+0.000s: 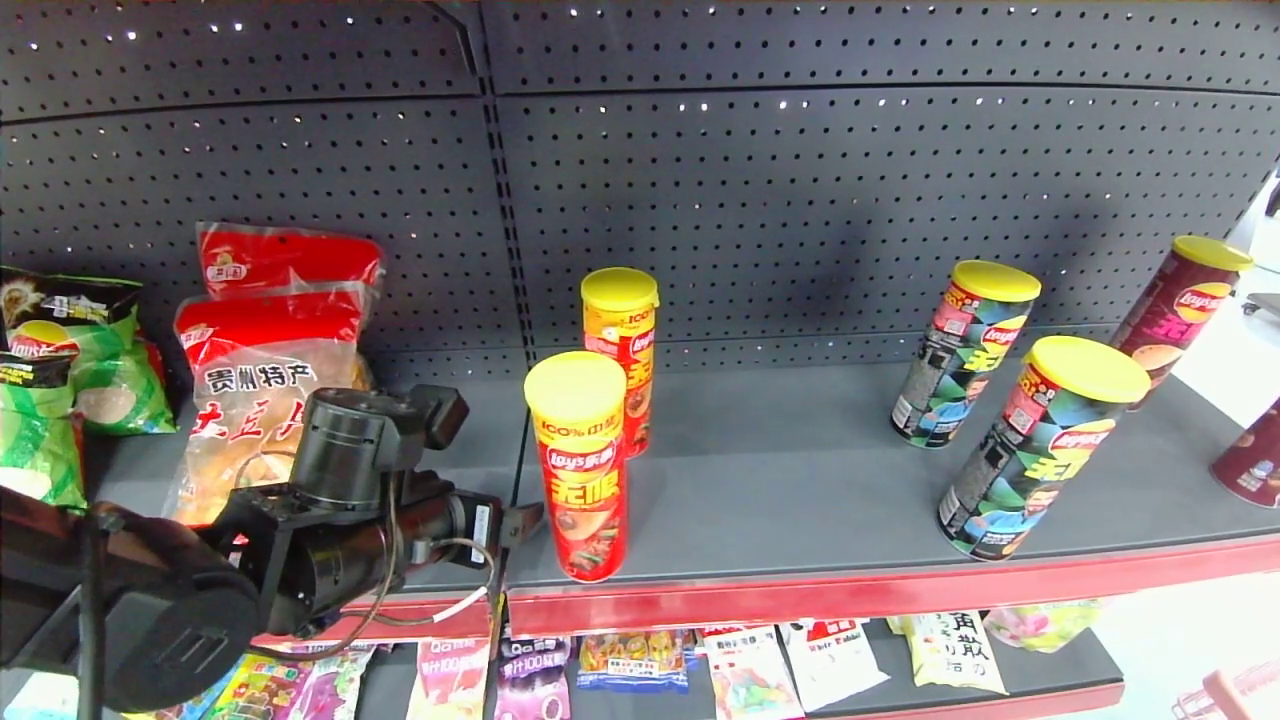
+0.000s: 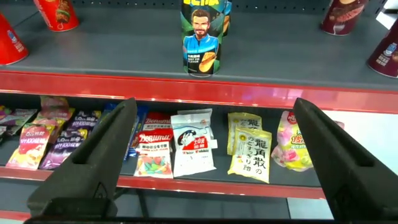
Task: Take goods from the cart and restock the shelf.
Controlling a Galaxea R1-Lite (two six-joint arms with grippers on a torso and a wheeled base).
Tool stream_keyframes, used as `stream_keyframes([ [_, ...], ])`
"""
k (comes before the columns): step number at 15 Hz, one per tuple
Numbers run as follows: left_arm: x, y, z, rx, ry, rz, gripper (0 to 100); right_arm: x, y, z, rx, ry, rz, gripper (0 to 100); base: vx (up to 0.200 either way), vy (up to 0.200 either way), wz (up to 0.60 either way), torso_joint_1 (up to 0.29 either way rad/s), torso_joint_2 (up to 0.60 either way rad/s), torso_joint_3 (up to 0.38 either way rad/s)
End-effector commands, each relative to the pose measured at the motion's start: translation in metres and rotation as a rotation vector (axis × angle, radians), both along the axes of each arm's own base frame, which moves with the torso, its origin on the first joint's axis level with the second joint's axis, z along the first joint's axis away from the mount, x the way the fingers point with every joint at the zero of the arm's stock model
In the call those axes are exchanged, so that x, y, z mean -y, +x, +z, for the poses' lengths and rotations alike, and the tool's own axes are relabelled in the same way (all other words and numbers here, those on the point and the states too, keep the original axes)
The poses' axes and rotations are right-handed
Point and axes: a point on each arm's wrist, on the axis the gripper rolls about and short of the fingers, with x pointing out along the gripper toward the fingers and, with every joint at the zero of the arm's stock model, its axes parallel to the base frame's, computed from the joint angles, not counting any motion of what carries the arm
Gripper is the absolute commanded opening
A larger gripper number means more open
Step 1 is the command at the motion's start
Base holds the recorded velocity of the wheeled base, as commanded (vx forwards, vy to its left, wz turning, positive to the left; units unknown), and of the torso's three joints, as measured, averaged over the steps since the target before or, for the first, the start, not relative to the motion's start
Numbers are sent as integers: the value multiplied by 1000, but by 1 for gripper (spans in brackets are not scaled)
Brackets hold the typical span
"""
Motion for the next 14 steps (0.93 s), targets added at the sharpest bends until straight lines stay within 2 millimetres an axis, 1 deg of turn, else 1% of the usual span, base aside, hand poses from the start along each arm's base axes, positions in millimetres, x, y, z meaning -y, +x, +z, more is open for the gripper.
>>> stream_keyframes([
  [1, 1, 1, -2, -7, 4, -1, 100, 0, 0, 0, 0, 0, 0, 100, 0, 0, 0, 0, 0, 0],
  [5, 6, 0, -5, -15, 8, -20, 100, 0, 0, 0, 0, 0, 0, 100, 0, 0, 0, 0, 0, 0],
  [10, 12, 10, -4, 0, 1, -20, 100, 0, 0, 0, 0, 0, 0, 100, 0, 0, 0, 0, 0, 0],
  [14, 15, 11, -5, -3, 2, -26, 100, 0, 0, 0, 0, 0, 0, 100, 0, 0, 0, 0, 0, 0],
])
